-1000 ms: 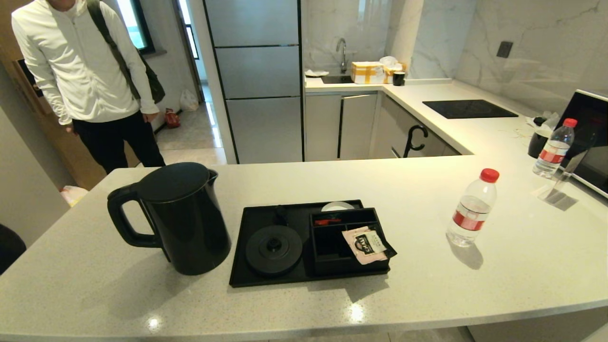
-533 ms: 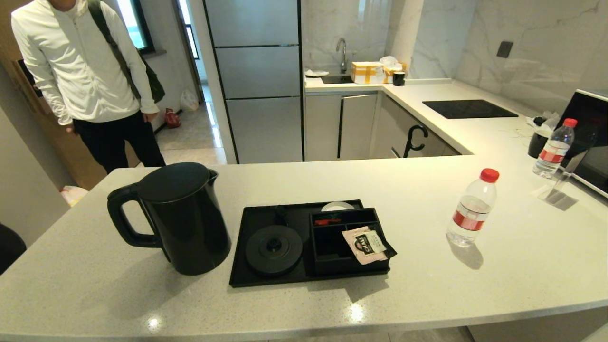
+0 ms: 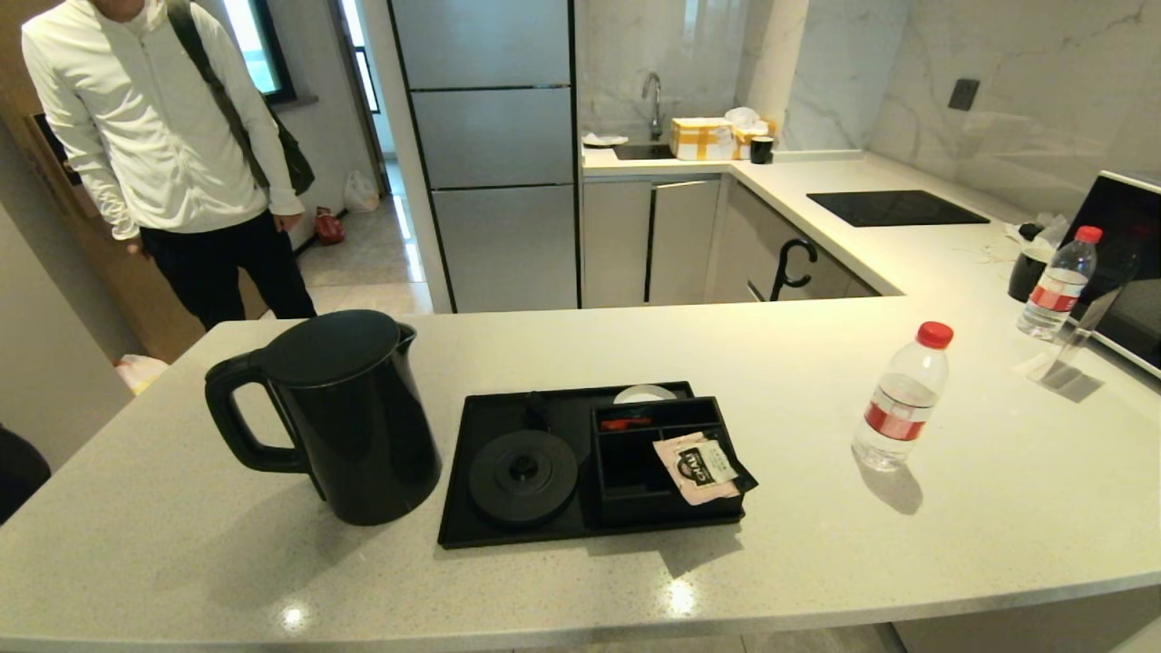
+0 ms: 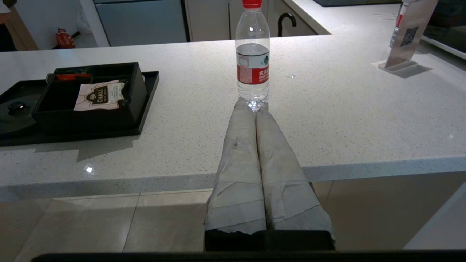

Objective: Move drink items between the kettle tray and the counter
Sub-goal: Return the bottled water to its original position

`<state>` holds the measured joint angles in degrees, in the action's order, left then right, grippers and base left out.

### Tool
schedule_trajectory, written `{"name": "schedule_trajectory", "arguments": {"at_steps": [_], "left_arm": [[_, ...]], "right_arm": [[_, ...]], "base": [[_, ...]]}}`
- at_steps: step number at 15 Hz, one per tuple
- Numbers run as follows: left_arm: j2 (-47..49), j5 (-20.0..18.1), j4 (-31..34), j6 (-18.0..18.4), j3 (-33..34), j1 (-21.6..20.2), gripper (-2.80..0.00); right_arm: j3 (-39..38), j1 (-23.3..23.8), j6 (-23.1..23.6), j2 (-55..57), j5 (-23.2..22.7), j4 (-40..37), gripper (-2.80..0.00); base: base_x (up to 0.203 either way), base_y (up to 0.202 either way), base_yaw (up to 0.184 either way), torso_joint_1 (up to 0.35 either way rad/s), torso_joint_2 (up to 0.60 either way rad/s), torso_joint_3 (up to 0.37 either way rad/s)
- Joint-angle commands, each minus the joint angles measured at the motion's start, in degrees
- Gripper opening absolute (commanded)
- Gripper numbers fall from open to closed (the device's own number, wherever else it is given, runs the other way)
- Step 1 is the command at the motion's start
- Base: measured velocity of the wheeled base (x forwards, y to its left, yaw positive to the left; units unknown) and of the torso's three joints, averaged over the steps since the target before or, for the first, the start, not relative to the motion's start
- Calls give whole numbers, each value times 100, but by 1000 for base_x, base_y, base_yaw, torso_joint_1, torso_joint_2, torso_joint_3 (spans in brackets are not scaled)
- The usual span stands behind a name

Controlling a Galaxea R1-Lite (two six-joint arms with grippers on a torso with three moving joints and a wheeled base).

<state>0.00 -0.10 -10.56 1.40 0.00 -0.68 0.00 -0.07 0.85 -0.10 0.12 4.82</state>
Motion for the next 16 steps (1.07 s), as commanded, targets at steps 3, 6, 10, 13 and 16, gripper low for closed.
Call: {"name": "schedule_trajectory", "arguments": {"at_steps": [3, 6, 10, 13, 16], "left_arm": [[0, 1, -8, 0, 229, -2, -280], [0, 1, -8, 0, 229, -2, -280], [0, 1, -8, 0, 229, -2, -280], [0, 1, -8, 0, 229, -2, -280], [0, 1, -8, 0, 229, -2, -280]], "right_arm": [[-185, -1, -15, 10, 6, 11, -280], [-185, -1, -182, 10, 23, 11, -280], [-176, -1, -208, 19, 32, 2, -280], [-108, -1, -193, 10, 46, -81, -280], [577, -1, -253, 287, 28, -472, -280]], "base": [[0, 0, 0, 0, 0, 0], [0, 0, 0, 0, 0, 0], [0, 0, 0, 0, 0, 0], [0, 0, 0, 0, 0, 0], [0, 0, 0, 0, 0, 0]]}}
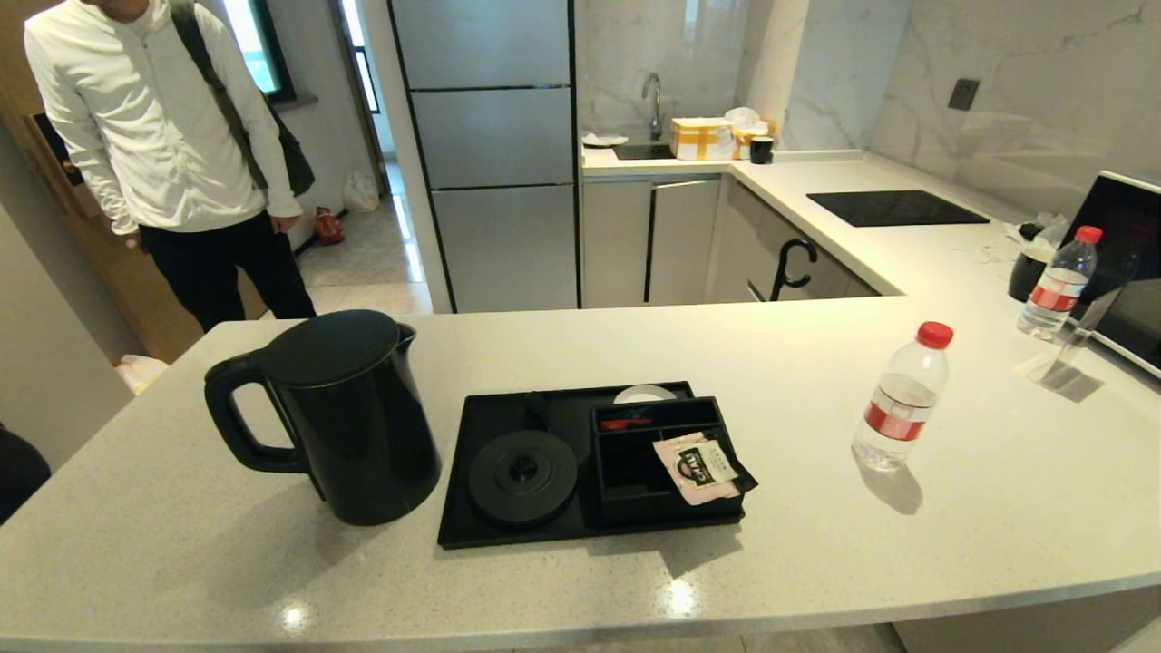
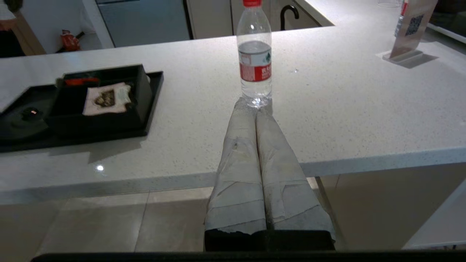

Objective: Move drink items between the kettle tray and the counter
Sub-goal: Return the bottled water to its original position

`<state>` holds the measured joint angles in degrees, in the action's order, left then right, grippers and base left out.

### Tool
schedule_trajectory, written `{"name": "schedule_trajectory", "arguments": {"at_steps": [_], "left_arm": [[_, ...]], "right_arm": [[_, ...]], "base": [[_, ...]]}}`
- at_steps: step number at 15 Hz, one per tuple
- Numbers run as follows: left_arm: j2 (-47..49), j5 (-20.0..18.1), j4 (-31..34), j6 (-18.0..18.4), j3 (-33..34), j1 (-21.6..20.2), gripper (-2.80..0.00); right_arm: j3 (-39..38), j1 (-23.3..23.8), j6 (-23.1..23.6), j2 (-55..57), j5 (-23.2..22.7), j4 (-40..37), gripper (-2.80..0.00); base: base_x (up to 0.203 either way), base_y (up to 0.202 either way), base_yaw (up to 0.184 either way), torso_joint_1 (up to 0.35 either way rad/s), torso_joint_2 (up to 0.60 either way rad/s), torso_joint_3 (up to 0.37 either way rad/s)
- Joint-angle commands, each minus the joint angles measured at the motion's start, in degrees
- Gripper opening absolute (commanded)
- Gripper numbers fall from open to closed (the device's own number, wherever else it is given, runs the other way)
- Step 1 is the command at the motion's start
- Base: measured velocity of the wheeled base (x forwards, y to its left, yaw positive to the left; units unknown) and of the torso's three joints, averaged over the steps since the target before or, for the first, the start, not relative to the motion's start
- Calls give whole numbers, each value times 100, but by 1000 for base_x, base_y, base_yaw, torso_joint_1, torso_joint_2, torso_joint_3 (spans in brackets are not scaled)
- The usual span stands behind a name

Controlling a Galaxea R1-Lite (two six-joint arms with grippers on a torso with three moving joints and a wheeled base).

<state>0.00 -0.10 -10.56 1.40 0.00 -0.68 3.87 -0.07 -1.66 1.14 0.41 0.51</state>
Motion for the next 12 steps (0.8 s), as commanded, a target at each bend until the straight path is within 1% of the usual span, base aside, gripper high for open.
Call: {"name": "schedule_trajectory", "arguments": {"at_steps": [1, 6, 10, 12], "left_arm": [[0, 1, -8, 0, 229, -2, -280], [0, 1, -8, 0, 229, -2, -280], [0, 1, -8, 0, 229, -2, -280], [0, 1, -8, 0, 229, -2, -280]], "right_arm": [[449, -1, -80, 372, -20, -181, -280], [1281, -1, -472, 1616, -51, -435, -280], [2178, 14, -523, 2899, -11, -1168, -280], [2323, 15, -534, 3609, -12, -1283, -280]], "base": [[0, 0, 0, 0, 0, 0], [0, 0, 0, 0, 0, 0], [0, 0, 0, 0, 0, 0], [0, 0, 0, 0, 0, 0]]}}
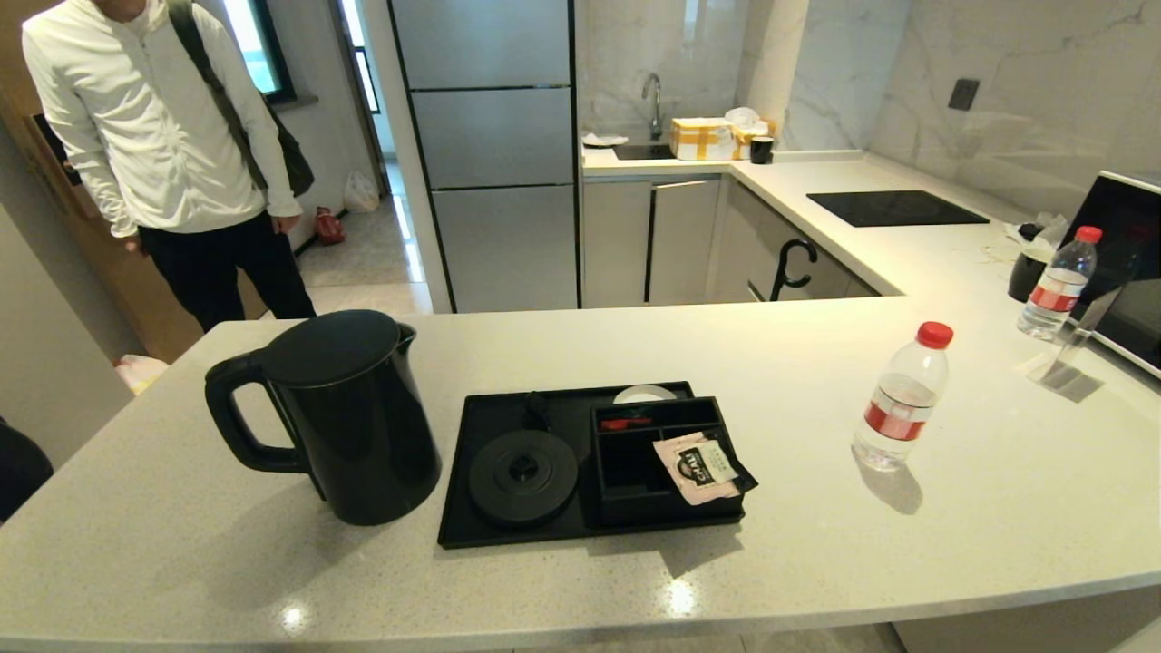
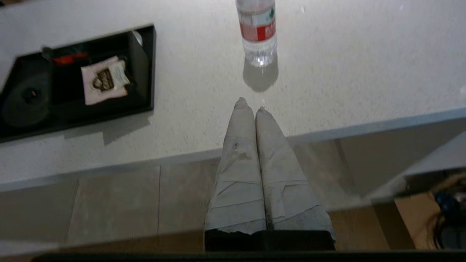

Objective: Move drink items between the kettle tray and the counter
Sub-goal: Return the bottled water to its original position

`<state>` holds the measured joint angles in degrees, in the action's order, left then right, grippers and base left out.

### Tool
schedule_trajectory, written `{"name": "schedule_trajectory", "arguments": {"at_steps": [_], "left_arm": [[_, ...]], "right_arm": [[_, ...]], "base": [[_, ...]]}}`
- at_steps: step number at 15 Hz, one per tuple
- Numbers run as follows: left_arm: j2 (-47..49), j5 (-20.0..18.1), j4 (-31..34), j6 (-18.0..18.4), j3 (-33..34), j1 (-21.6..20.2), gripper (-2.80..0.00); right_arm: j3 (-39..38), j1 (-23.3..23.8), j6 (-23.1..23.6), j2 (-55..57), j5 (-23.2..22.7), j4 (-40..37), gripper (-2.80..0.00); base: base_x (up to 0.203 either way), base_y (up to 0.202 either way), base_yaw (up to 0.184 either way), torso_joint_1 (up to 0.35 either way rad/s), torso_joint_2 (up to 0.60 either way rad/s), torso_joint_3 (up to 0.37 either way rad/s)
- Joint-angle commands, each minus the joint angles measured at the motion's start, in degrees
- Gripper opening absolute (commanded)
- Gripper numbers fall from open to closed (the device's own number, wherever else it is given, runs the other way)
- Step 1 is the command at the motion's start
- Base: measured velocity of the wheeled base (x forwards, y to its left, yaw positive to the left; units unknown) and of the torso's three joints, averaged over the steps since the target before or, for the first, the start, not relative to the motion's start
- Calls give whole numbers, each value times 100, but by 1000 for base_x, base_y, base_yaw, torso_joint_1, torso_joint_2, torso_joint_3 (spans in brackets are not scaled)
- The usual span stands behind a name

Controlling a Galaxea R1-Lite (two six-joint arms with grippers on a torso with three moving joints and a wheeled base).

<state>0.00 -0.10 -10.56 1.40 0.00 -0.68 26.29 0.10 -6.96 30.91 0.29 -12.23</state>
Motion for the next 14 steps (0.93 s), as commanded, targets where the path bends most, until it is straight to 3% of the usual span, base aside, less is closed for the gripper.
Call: {"name": "schedule_trajectory", "arguments": {"at_steps": [1, 4, 14], "left_arm": [[0, 1, -8, 0, 229, -2, -280], [0, 1, -8, 0, 229, -2, -280], [0, 10, -8, 0, 229, -2, -280]], "right_arm": [[91, -2, -17, 990, -7, 24, -280], [-31, -5, -77, 2063, -21, 824, -280], [-521, -4, -360, 5805, -2, 4998, -280]], "base": [[0, 0, 0, 0, 0, 0], [0, 0, 0, 0, 0, 0], [0, 0, 0, 0, 0, 0]]}}
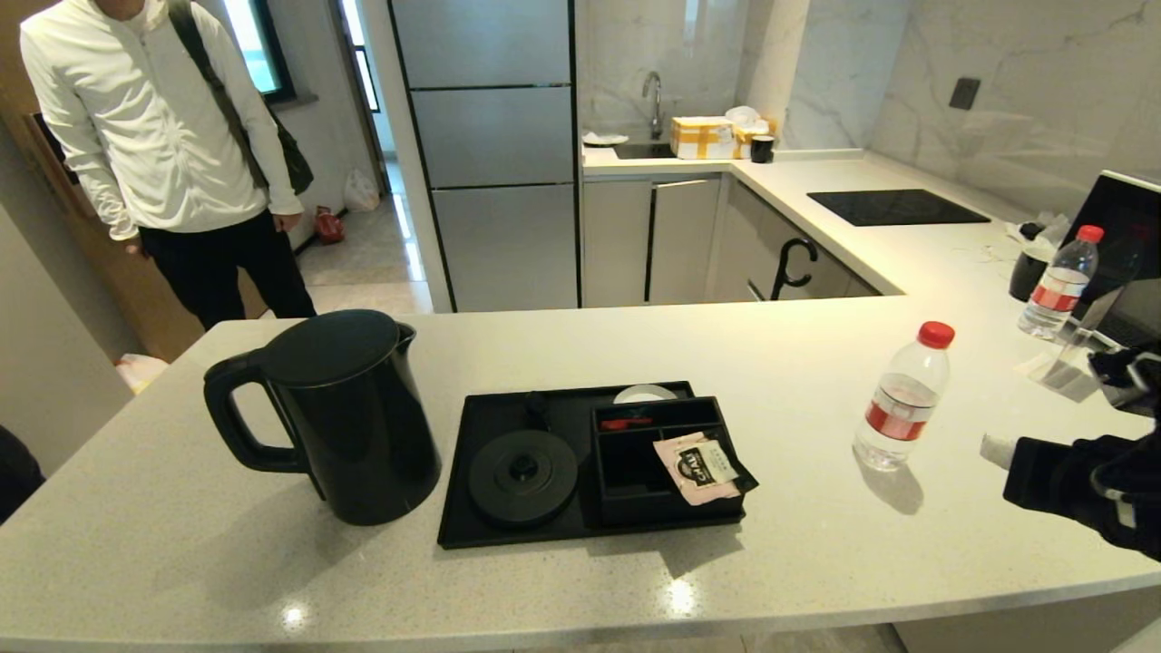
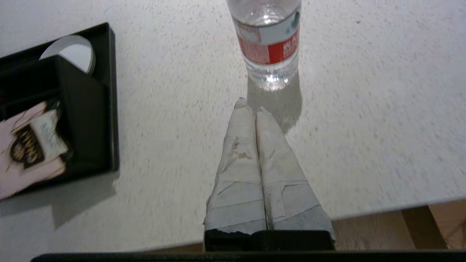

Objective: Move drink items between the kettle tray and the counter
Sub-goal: Return the bottled water to its original position

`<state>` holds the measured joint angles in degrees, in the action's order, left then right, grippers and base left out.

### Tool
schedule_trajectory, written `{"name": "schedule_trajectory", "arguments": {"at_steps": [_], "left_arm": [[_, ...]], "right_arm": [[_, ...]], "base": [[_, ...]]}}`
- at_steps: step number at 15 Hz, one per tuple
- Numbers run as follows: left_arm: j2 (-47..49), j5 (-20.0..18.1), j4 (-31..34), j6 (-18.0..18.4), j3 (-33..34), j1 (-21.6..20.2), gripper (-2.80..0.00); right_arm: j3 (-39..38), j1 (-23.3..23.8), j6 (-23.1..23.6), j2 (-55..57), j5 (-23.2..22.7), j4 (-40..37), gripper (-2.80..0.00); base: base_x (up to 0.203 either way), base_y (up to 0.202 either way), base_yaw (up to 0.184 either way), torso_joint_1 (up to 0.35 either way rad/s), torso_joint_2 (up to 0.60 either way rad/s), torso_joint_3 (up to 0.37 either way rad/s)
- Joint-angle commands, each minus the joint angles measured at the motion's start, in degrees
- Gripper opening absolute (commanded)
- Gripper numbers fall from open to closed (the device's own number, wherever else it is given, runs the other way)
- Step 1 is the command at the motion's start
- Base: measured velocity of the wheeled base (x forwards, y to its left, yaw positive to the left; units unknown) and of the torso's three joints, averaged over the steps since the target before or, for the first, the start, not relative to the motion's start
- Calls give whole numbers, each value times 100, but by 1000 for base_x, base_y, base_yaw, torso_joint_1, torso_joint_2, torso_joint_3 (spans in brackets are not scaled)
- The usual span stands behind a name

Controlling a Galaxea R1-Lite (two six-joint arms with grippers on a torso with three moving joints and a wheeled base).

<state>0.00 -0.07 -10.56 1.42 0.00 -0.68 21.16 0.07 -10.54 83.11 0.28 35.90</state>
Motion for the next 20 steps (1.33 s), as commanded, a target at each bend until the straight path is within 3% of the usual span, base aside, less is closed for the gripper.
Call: {"name": "schedule_trajectory", "arguments": {"at_steps": [1, 7, 12, 13, 20], "left_arm": [[0, -1, -8, -2, 229, -2, -280], [0, -1, -8, -2, 229, -2, -280], [0, -1, -8, -2, 229, -2, -280], [0, -1, -8, -2, 229, -2, -280], [0, -1, -8, -2, 229, -2, -280]], "right_arm": [[-7, 0, -14, 892, 8, 589, -280], [327, 66, -157, 1935, 13, 1426, -280], [478, 125, -238, 2092, 24, 1472, -280], [529, 133, -238, 2139, 25, 1472, 0], [687, 151, -238, 2225, 15, 1498, 0]], "base": [[0, 0, 0, 0, 0, 0], [0, 0, 0, 0, 0, 0], [0, 0, 0, 0, 0, 0], [0, 0, 0, 0, 0, 0], [0, 0, 0, 0, 0, 0]]}}
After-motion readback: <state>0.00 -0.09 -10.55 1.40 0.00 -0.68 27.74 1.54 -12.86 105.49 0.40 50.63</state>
